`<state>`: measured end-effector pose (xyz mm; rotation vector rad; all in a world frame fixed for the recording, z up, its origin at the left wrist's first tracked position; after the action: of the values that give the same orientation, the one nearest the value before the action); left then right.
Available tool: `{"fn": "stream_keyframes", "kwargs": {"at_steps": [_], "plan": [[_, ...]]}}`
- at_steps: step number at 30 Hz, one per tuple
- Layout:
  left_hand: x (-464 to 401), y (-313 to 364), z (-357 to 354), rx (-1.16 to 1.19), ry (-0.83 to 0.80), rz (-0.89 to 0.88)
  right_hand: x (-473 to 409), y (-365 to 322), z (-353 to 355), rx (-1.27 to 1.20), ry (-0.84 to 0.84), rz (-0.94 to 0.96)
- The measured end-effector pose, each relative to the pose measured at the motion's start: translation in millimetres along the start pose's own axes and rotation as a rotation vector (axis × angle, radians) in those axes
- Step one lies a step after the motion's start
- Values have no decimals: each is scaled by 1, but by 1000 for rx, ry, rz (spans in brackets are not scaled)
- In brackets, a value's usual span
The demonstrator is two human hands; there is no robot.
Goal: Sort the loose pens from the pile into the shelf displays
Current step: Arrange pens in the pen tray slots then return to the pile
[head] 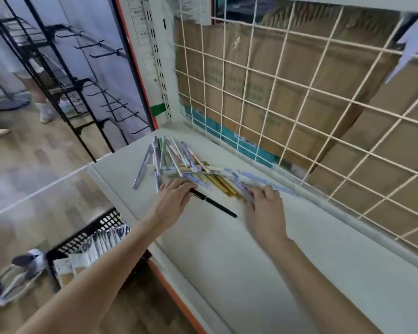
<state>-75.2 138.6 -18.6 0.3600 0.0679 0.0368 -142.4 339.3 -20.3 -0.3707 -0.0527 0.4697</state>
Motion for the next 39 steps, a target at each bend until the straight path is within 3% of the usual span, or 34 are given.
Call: {"fn": "stream_keyframes", "kwargs": {"at_steps": [7, 12, 24, 29, 34, 39], "plan": [[-12, -6, 3, 141, -90, -164, -5, -4, 1, 123, -213, -56], [-12, 10, 16, 329, -114, -165, 16, 12, 12, -18, -286, -175], [17, 108, 38, 805, -133, -292, 150, 30, 66, -919, 42, -316], [47, 165, 32, 865, -160, -406, 231, 51, 80, -984, 230, -399], [83, 224, 21, 1134, -289, -433, 292, 69, 106, -950, 378, -442], [103, 288, 16, 1168, -372, -513, 331, 90, 134, -967, 526, -436]]}}
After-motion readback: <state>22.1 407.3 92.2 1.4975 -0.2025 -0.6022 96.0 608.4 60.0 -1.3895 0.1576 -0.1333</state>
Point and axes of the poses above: each hand's wrist, its own x-axis away from the middle knuckle, its own z-axis out of the back of the hand, y = z × x, the point moved 8 cm from there along -x, towards the middle knuckle, and after that the axes turned 12 degrees about -y, right-handed, at the moved point
